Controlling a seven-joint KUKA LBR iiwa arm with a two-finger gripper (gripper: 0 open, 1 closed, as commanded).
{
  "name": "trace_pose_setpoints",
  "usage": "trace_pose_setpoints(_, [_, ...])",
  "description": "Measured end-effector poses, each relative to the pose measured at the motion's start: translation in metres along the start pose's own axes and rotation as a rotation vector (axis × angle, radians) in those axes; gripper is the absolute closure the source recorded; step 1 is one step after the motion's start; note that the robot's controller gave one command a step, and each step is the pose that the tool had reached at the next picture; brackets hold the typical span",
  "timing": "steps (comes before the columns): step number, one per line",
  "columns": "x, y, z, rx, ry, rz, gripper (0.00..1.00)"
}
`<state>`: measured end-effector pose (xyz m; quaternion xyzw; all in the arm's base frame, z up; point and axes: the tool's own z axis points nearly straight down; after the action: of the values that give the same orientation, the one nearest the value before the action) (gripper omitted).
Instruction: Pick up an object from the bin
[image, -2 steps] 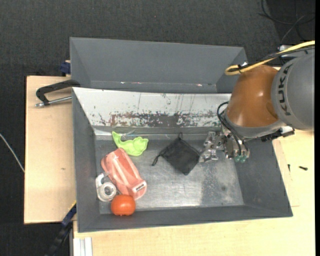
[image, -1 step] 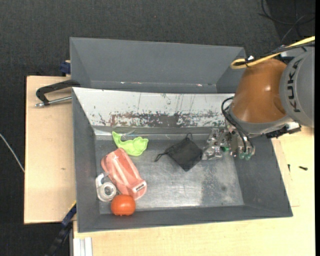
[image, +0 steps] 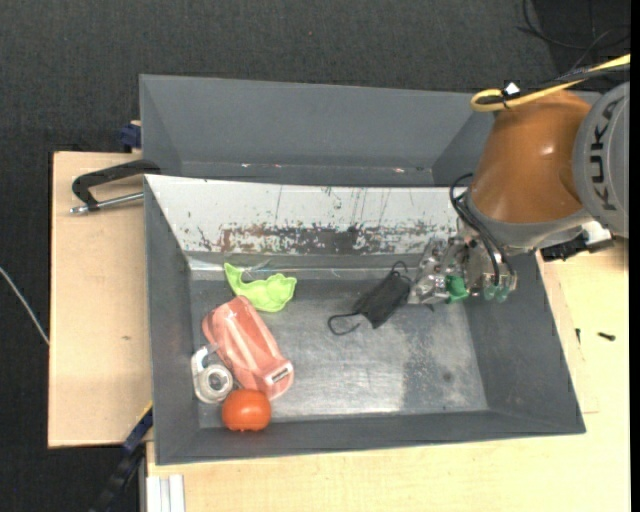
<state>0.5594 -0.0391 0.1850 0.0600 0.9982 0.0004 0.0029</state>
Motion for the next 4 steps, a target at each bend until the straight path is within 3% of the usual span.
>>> trace_pose_setpoints(1, [0.0,0.0,0.0,0.0,0.0,0.0,1.0])
trace_pose_setpoints(2, [-0.002,0.001,0.006,0.0,0.003,0.029,0.0])
trace_pose_setpoints(3, [-0.002,0.001,0.006,0.0,0.003,0.029,0.0])
trace_pose_setpoints(4, [-0.009,0.047,-0.011,0.001,0.0,-0.039,0.0])
